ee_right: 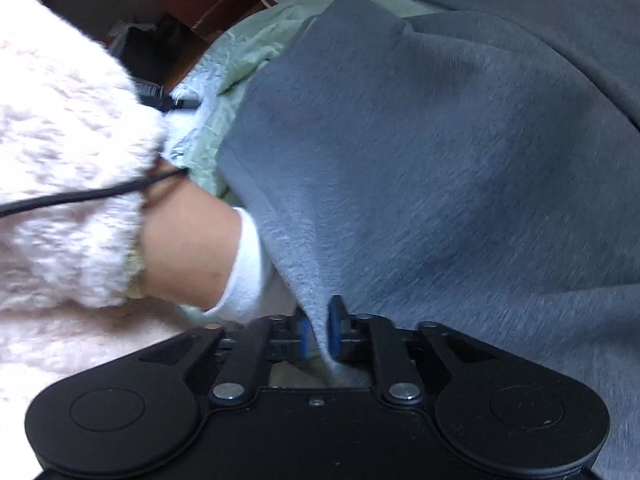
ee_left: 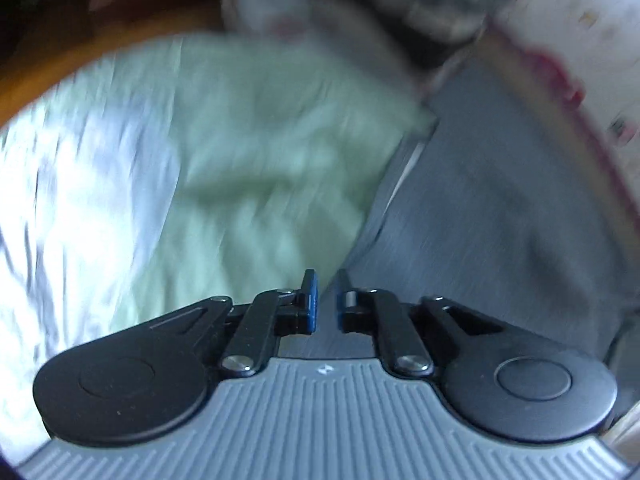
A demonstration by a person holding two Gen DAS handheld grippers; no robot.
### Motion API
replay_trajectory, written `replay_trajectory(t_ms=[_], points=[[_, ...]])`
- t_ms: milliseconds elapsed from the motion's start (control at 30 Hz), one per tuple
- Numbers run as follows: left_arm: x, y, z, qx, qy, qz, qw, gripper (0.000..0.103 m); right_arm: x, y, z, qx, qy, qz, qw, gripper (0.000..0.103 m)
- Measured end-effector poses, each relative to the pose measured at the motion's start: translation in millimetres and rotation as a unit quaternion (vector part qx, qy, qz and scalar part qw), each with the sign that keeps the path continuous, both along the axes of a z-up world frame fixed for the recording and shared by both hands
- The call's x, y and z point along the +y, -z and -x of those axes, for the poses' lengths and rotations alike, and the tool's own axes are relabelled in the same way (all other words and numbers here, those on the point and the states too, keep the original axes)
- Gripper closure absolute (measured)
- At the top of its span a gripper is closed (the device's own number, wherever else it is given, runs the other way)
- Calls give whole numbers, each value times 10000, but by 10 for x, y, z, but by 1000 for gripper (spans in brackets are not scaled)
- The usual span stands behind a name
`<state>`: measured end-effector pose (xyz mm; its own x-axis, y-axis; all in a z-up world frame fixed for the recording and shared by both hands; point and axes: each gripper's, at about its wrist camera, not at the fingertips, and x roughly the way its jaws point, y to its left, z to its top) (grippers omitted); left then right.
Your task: Fold clothes
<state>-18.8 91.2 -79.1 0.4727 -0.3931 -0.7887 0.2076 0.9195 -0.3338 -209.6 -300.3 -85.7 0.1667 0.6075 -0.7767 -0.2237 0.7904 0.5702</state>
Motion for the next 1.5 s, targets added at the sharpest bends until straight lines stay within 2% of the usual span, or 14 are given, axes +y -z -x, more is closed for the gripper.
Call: replay_trajectory(t_ms=[100, 267, 333, 400, 500, 600, 900, 1100, 1167, 1200, 1233, 1333, 1433, 1500], points=[[-338, -212, -207, -430, 499, 6, 9978, 63, -165, -261, 0, -282, -60, -233, 9993, 61], [-1108, -16, -729, -470, 1451, 77, 9883, 62, -864, -528, -303, -602, 889, -433, 9933, 61], [-1370, 187, -916, -349, 1699, 114, 9848, 62, -1124, -538, -418, -738, 1203, -97, 9899, 61], [-1609, 392, -1098, -342, 1886, -276, 9811, 61, -1334, -492, -507, -898, 1407, 533, 9845, 61], [-1731, 574, -1284, -335, 1869, -574, 9801, 61, -1576, -326, -636, -984, 1515, 1428, 9731, 61], [-1635, 614, -1343, -127, 1622, -206, 9865, 59, -1715, -109, -615, -882, 1514, 1830, 9674, 61], [-1505, 706, -1415, 253, 1327, 913, 9866, 50, -1750, 231, -960, -835, 1497, 2098, 9626, 61], [-1676, 859, -1445, 446, 1470, 728, 9854, 48, -1755, 330, -1086, -934, 1418, 2106, 9627, 60], [-1687, 881, -1435, 473, 1420, 810, 9854, 52, -1755, 361, -1081, -900, 1393, 2143, 9626, 60], [-1696, 862, -1409, 389, 1499, 825, 9845, 66, -1753, 382, -1074, -890, 1354, 2199, 9620, 60], [-1722, 809, -1362, 179, 1610, 747, 9840, 101, -1754, 407, -1068, -881, 1314, 2259, 9612, 60], [-1696, 583, -1227, -566, 1583, 736, 9830, 101, -1815, 468, -1040, -794, 1334, 2367, 9591, 60], [-1372, 344, -1219, -956, 743, 1417, 9825, 101, -1914, 507, -1028, -719, 1484, 2360, 9577, 60], [-1224, 218, -1185, -1359, 429, 1318, 9810, 101, -1975, 518, -1026, -706, 1609, 2337, 9563, 60]])
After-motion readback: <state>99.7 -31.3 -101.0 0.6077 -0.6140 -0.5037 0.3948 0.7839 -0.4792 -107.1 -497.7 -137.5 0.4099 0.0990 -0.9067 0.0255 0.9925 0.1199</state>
